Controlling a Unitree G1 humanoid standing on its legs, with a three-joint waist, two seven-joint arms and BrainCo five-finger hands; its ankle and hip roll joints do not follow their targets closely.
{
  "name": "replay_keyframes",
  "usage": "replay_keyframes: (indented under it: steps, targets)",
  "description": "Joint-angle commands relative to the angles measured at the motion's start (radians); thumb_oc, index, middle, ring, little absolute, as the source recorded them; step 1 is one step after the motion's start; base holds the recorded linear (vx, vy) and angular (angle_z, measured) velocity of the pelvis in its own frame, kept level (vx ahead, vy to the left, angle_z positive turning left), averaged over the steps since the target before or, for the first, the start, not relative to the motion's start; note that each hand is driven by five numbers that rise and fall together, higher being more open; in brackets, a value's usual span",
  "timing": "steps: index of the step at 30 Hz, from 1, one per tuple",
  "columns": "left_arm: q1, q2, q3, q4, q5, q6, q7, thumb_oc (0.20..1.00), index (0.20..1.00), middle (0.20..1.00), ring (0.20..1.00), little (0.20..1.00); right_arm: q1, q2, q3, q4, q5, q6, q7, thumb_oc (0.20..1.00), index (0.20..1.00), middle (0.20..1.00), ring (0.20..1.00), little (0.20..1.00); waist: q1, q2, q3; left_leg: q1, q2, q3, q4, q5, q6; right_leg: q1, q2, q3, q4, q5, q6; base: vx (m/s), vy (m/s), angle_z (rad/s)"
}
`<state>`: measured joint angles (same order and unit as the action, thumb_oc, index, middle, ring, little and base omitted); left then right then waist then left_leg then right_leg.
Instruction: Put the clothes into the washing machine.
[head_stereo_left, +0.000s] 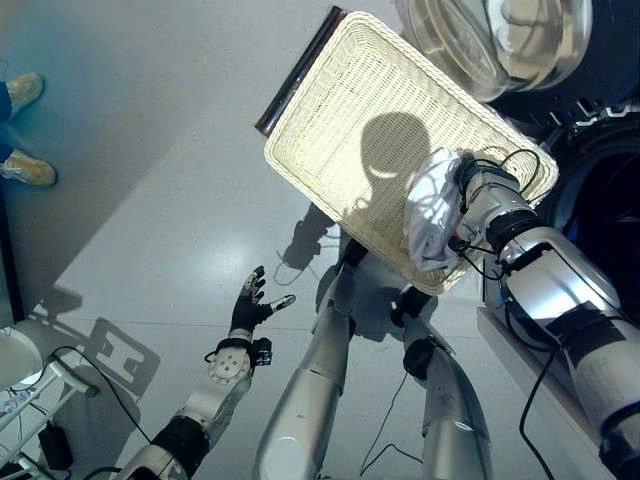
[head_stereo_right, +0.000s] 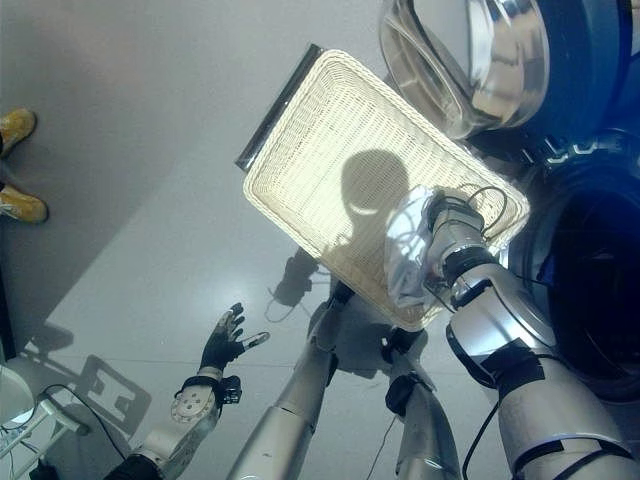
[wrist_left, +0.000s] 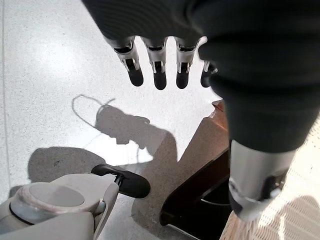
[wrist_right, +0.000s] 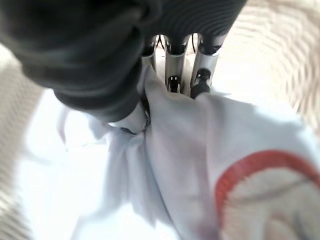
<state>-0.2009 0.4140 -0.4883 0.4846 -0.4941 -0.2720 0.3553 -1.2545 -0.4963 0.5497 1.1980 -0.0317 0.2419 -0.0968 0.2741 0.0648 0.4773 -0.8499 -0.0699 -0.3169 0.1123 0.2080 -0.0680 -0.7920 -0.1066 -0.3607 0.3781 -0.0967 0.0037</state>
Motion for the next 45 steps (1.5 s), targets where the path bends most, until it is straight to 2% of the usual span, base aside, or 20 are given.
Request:
replay_keyframes:
  steps: [1,9,14,15,18,20,21,22,24,25,27,28,31,33,34,35,37,39,40,45]
  targets:
    - [0.003,0.009,0.039,-0.016,-0.02,-0.016,0.009,1.0,1.0,1.0,1.0,1.0,0.105,-0.028,-0.045,-0.063,0.389,-0.078,0.079,0.2,0.2,0.2,0.2,0.2,-0.02,0.014,0.043,0.047,-0.059,0.17,-0.012,-0.035,0.102,0.008,0.052,0.054,-0.184,0.252,0.069,-0.01,-0.002,-0.18]
    - [0.033,0.013,0.094,0.033,-0.032,-0.044,0.008,1.0,1.0,1.0,1.0,1.0,0.335,-0.016,-0.246,-0.443,1.091,-0.035,0.331,0.2,0.2,0.2,0.2,0.2,-0.09,-0.024,0.043,0.09,-0.035,0.224,-0.006,-0.051,0.102,0.025,0.067,0.095,-0.151,0.238,0.062,-0.02,0.015,-0.24]
    - [0.037,-0.017,0.085,0.094,-0.036,-0.09,0.023,1.0,1.0,1.0,1.0,1.0,0.437,0.05,-0.342,-0.555,1.554,-0.067,0.41,0.2,0.2,0.2,0.2,0.2,-0.13,-0.014,0.043,0.127,-0.029,0.257,-0.006,-0.061,0.106,0.036,0.075,0.132,-0.134,0.233,0.059,-0.03,0.031,-0.29]
    - [0.036,-0.02,0.083,0.099,-0.035,-0.094,0.025,1.0,1.0,1.0,1.0,1.0,0.443,0.057,-0.35,-0.56,1.577,-0.073,0.411,0.2,0.2,0.2,0.2,0.2,-0.132,-0.013,0.043,0.13,-0.029,0.26,-0.007,-0.062,0.107,0.037,0.076,0.135,-0.134,0.233,0.059,-0.04,0.046,-0.26]
    - [0.04,-0.053,0.068,0.133,-0.034,-0.129,0.045,1.0,1.0,1.0,1.0,1.0,0.483,0.109,-0.454,-0.599,1.825,-0.225,0.371,0.2,0.2,0.2,0.2,0.2,-0.161,0.008,0.043,0.161,-0.027,0.284,-0.016,-0.069,0.111,0.048,0.081,0.166,-0.136,0.232,0.059,-0.03,0.057,-0.29]
    - [0.042,-0.063,0.061,0.143,-0.033,-0.14,0.053,1.0,1.0,1.0,1.0,1.0,0.496,0.123,-0.491,-0.606,1.888,-0.288,0.355,0.2,0.2,0.2,0.2,0.2,-0.169,0.014,0.043,0.171,-0.026,0.292,-0.017,-0.072,0.111,0.054,0.081,0.176,-0.138,0.231,0.06,-0.02,0.046,-0.34]
    - [0.045,-0.073,0.054,0.154,-0.032,-0.15,0.061,1.0,1.0,1.0,1.0,1.0,0.496,0.119,-0.527,-0.602,1.953,-0.365,0.324,0.2,0.2,0.2,0.2,0.2,-0.179,0.022,0.043,0.183,-0.027,0.299,-0.018,-0.076,0.112,0.063,0.083,0.187,-0.141,0.231,0.058,-0.01,0.025,-0.27]
    - [0.045,-0.075,0.053,0.155,-0.032,-0.151,0.063,1.0,1.0,1.0,1.0,1.0,0.497,0.118,-0.533,-0.602,1.958,-0.375,0.319,0.2,0.2,0.2,0.2,0.2,-0.18,0.023,0.043,0.185,-0.026,0.3,-0.018,-0.076,0.112,0.065,0.084,0.189,-0.142,0.23,0.058,-0.01,0.028,-0.23]
    - [0.046,-0.085,0.042,0.166,-0.033,-0.162,0.074,1.0,1.0,1.0,1.0,1.0,0.488,0.114,-0.594,-0.601,2.004,-0.521,0.275,0.2,0.2,0.2,0.2,0.2,-0.19,0.032,0.043,0.198,-0.025,0.311,-0.015,-0.082,0.111,0.077,0.082,0.197,-0.144,0.226,0.056,-0.01,0.018,-0.14]
    - [0.045,-0.085,0.04,0.167,-0.033,-0.162,0.075,1.0,1.0,1.0,1.0,1.0,0.489,0.114,-0.596,-0.604,2.004,-0.532,0.27,0.2,0.2,0.2,0.2,0.2,-0.189,0.032,0.043,0.198,-0.024,0.312,-0.015,-0.083,0.111,0.077,0.082,0.198,-0.144,0.226,0.056,-0.01,0.013,-0.07]
    - [0.046,-0.083,0.031,0.182,-0.04,-0.171,0.076,1.0,1.0,1.0,1.0,1.0,0.477,0.092,-0.641,-0.598,2.004,-0.65,0.214,0.2,0.2,0.2,0.2,0.2,-0.195,0.036,0.043,0.206,-0.023,0.317,-0.013,-0.085,0.108,0.088,0.081,0.201,-0.144,0.222,0.055,0.0,-0.007,-0.08]
    - [0.043,-0.079,0.019,0.194,-0.046,-0.172,0.083,1.0,1.0,1.0,1.0,1.0,0.459,0.06,-0.68,-0.589,2.004,-0.767,0.13,0.2,0.2,0.2,0.2,0.2,-0.198,0.039,0.043,0.212,-0.021,0.321,-0.009,-0.089,0.107,0.095,0.081,0.205,-0.14,0.216,0.053,0.01,-0.016,-0.07]
    - [0.037,-0.08,0.012,0.199,-0.053,-0.166,0.086,1.0,1.0,1.0,1.0,1.0,0.434,0.016,-0.712,-0.555,2.004,-0.854,0.076,0.2,0.2,0.2,0.2,0.2,-0.202,0.044,0.043,0.215,-0.021,0.322,-0.004,-0.092,0.106,0.098,0.082,0.211,-0.133,0.212,0.049,0.01,-0.006,-0.08]
    - [0.036,-0.075,0.003,0.2,-0.065,-0.161,0.086,1.0,1.0,1.0,1.0,1.0,0.406,-0.025,-0.758,-0.55,2.004,-1.047,0.03,0.2,0.2,0.2,0.2,0.2,-0.206,0.048,0.043,0.219,-0.02,0.322,0.001,-0.096,0.105,0.106,0.084,0.213,-0.129,0.204,0.046,0.02,-0.004,-0.07]
    - [0.034,-0.072,-0.001,0.197,-0.068,-0.158,0.088,1.0,1.0,1.0,1.0,1.0,0.405,-0.029,-0.769,-0.553,2.004,-1.095,0.011,0.2,0.2,0.2,0.2,0.2,-0.207,0.049,0.043,0.217,-0.021,0.322,0.003,-0.095,0.104,0.106,0.085,0.213,-0.129,0.205,0.046,0.03,-0.007,-0.01]
    - [0.034,-0.072,-0.001,0.197,-0.068,-0.158,0.088,1.0,1.0,1.0,1.0,1.0,0.405,-0.029,-0.769,-0.553,2.004,-1.095,0.011,0.2,0.2,0.2,0.2,0.2,-0.207,0.049,0.043,0.217,-0.021,0.322,0.003,-0.095,0.104,0.106,0.085,0.213,-0.129,0.205,0.046,0.0,-0.009,-0.05]
    - [0.02,-0.061,-0.024,0.176,-0.076,-0.127,0.103,1.0,1.0,1.0,1.0,1.0,0.382,-0.055,-0.793,-0.512,2.004,-1.227,-0.116,0.2,0.2,0.2,0.2,0.2,-0.206,0.052,0.043,0.209,-0.025,0.315,0.01,-0.096,0.105,0.105,0.086,0.212,-0.13,0.205,0.042,0.02,-0.028,-0.05]
    - [0.017,-0.059,-0.028,0.169,-0.078,-0.12,0.106,1.0,1.0,1.0,1.0,1.0,0.377,-0.068,-0.783,-0.484,2.004,-1.193,-0.126,0.2,0.2,0.2,0.2,0.2,-0.204,0.053,0.043,0.207,-0.026,0.314,0.013,-0.096,0.106,0.103,0.087,0.213,-0.129,0.204,0.041,0.02,-0.021,0.02]
    - [0.011,-0.057,-0.031,0.157,-0.078,-0.109,0.11,1.0,1.0,1.0,1.0,1.0,0.364,-0.081,-0.764,-0.462,2.004,-1.118,-0.147,1.0,1.0,1.0,1.0,1.0,-0.203,0.053,0.043,0.194,-0.029,0.314,0.018,-0.087,0.108,0.096,0.086,0.21,-0.133,0.214,0.036,0.03,-0.018,0.05]
    - [0.003,-0.041,-0.038,0.145,-0.082,-0.098,0.099,1.0,1.0,1.0,1.0,1.0,0.345,-0.083,-0.714,-0.41,2.004,-1.04,-0.254,1.0,1.0,1.0,1.0,1.0,-0.195,0.052,0.043,0.188,-0.032,0.314,0.015,-0.081,0.111,0.099,0.086,0.2,-0.147,0.219,0.033,-0.01,-0.029,0.01]
